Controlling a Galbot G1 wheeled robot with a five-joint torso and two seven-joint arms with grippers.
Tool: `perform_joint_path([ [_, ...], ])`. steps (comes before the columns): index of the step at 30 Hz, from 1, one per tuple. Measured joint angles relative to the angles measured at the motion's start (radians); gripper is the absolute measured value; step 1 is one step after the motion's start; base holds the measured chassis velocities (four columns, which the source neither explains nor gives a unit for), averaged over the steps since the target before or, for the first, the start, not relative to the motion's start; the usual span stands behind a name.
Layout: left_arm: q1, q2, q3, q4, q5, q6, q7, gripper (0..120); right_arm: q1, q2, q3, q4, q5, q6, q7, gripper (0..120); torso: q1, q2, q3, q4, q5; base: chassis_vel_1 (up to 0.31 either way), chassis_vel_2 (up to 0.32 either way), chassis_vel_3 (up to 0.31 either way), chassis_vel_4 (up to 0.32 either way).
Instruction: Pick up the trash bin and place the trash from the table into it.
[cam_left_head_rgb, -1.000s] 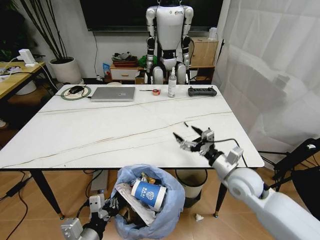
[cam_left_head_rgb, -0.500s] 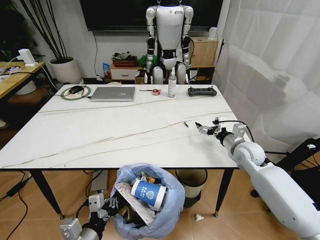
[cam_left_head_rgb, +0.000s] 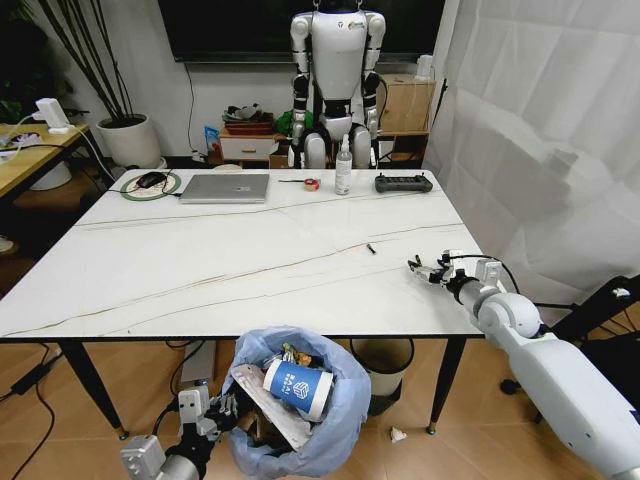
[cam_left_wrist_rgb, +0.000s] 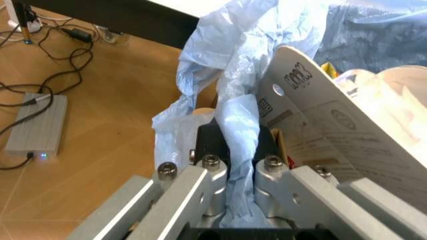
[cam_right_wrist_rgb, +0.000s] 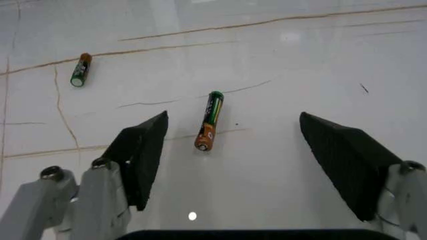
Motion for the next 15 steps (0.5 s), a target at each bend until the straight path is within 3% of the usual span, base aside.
perform_joint_path([
  [7,-0.002,0.003,-0.001,-0.001,-0.003,-0.001,0.000,0,-0.012,-0.001,-0.004,0.008,-0.017,0.004,0.002,48,0.000,0.000,0.000,0.0000,0.0002,0.000,0.000,0.000,0.000],
  [10,-0.007,0.004,0.000,0.000,-0.005,-0.001,0.000,0,-0.028,-0.012,-0.019,0.038,-0.028,0.004,0.007,31,0.000,0.000,0.000,-0.0001,0.0003,0.000,0.000,0.000,0.000],
  [15,-0.008,0.004,0.001,0.002,-0.007,-0.001,0.000,0,-0.028,-0.020,-0.039,0.047,-0.048,0.004,0.007,18,0.000,0.000,0.000,-0.0001,0.0002,0.000,0.000,0.000,0.000],
])
